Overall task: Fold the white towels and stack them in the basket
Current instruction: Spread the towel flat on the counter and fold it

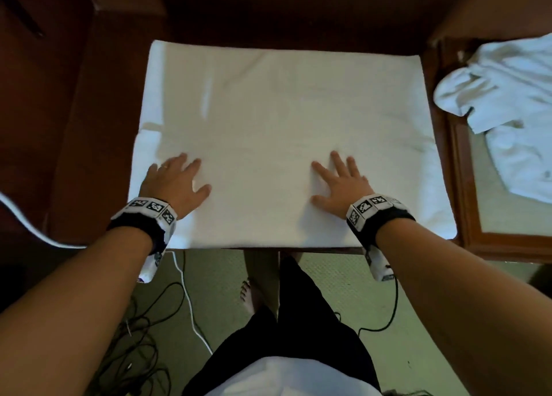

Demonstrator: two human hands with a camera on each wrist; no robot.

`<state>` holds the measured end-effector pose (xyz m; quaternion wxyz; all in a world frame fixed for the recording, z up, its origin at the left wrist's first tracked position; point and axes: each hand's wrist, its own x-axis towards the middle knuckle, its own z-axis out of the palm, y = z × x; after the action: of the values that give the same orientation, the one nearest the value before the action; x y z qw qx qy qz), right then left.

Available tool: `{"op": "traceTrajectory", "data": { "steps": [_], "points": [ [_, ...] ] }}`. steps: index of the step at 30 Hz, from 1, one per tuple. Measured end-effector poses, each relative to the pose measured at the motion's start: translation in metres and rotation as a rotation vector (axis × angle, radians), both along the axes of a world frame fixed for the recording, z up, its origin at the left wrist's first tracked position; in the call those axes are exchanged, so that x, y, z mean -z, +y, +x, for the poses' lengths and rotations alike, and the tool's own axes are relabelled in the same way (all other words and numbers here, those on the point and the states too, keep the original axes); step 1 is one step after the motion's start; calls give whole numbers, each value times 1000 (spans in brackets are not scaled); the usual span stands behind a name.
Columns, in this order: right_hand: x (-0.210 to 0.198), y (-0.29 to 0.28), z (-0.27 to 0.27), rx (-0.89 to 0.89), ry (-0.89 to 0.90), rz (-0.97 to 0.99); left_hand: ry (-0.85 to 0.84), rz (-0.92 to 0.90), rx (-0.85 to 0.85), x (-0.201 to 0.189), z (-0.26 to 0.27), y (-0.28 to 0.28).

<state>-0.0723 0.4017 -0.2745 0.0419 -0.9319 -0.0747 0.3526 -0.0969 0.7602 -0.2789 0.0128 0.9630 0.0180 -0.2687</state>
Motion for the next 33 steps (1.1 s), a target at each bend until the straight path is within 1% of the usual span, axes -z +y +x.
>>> {"op": "traceTrajectory", "data": {
  "steps": [3, 6, 9, 12, 15, 17, 20, 23, 25, 27, 29, 31, 33],
  "points": [
    [-10, 2, -1, 50, -33, 41, 56, 31, -3, -23, 17, 1],
    [-23, -1, 15, 125, -97, 108, 104, -38, -76, -40, 40, 5],
    [-33, -11, 48, 183, -137, 116, 105, -153, -137, -54, 74, -1],
    [-36, -25, 90, 218, -174, 104, 64, -213, -167, -63, 113, -12],
    [-34, -37, 135, 271, -227, 125, 15, -262, -210, -63, 154, -21],
    [-30, -45, 164, 284, -307, 128, -33, -267, -220, -56, 181, -25],
    [-21, -59, 207, 269, -452, 96, -103, -170, -144, -39, 220, -26],
    [-10, -73, 244, 239, -433, 51, -113, -7, -8, -17, 252, -19],
    [0, -82, 260, 174, -400, -2, -96, 91, 53, -4, 262, -14],
    [9, -90, 268, 116, -392, -43, -123, 131, 99, 6, 264, -13],
    [17, -95, 270, 105, -435, -52, -181, 160, 102, 11, 265, -15],
    [20, -97, 269, 106, -500, -56, -233, 207, 136, 11, 268, -20],
    [19, -99, 271, 100, -523, -75, -296, 217, 183, 5, 273, -25]
  ]
}}
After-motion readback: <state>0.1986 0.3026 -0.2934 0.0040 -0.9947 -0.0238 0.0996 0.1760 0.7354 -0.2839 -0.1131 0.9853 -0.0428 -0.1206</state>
